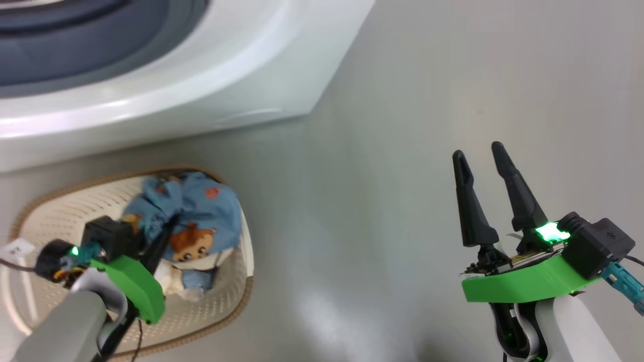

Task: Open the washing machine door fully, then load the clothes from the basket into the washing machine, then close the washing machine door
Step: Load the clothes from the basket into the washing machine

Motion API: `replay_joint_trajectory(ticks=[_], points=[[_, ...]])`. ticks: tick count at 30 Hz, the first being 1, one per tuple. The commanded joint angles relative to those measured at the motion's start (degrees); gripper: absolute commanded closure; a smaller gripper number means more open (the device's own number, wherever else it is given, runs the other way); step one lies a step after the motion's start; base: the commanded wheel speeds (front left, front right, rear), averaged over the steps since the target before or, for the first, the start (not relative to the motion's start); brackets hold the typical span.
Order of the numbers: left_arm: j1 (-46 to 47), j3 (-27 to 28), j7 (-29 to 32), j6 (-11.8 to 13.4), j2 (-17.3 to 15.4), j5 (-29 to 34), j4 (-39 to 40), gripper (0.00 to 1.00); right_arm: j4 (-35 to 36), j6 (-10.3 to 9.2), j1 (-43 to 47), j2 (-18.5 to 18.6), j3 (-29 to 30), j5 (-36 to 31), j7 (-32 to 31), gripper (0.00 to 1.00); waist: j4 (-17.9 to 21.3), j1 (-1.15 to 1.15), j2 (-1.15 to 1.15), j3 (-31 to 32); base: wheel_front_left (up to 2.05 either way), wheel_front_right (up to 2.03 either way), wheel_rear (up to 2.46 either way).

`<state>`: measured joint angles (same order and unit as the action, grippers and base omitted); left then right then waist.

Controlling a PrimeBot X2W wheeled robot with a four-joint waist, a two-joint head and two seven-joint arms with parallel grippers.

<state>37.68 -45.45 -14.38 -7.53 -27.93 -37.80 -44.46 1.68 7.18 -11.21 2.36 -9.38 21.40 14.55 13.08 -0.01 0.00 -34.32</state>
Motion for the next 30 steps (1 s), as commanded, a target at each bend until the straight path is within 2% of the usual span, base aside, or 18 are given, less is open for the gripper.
replay_joint_trajectory(ticks=[1,12,22,27,30], points=[[-1.28,2.27,-0.62,0.06,-2.12,-0.57,1.66,1.00,0.90,0.31,1.35,0.52,-0.88,-0.57,0.45,0.00,-2.96,0.01,0.00,5.30,0.00,0.00,0.00],[-11.46,9.81,-0.62,0.05,-1.02,-6.66,16.97,1.00,-3.37,0.31,3.29,0.52,0.76,-2.55,0.45,0.00,-5.96,0.01,0.00,15.52,0.00,0.00,0.00],[-19.21,17.62,-0.62,0.06,-0.16,-7.94,27.36,1.00,-5.99,0.31,5.54,0.52,1.73,-2.79,0.45,0.00,-7.04,0.01,0.00,22.16,0.00,0.00,0.00],[-21.84,21.35,-0.62,1.07,0.99,-7.33,32.07,1.00,-6.81,0.31,6.29,0.52,2.32,-2.98,0.45,0.00,-7.42,0.01,0.00,25.12,0.00,0.00,0.00],[-23.15,23.08,-0.62,2.66,0.99,-6.54,34.82,1.00,-7.03,0.31,6.64,0.52,2.61,-2.94,0.45,0.00,-7.48,0.01,0.00,26.35,0.00,0.00,0.00]])
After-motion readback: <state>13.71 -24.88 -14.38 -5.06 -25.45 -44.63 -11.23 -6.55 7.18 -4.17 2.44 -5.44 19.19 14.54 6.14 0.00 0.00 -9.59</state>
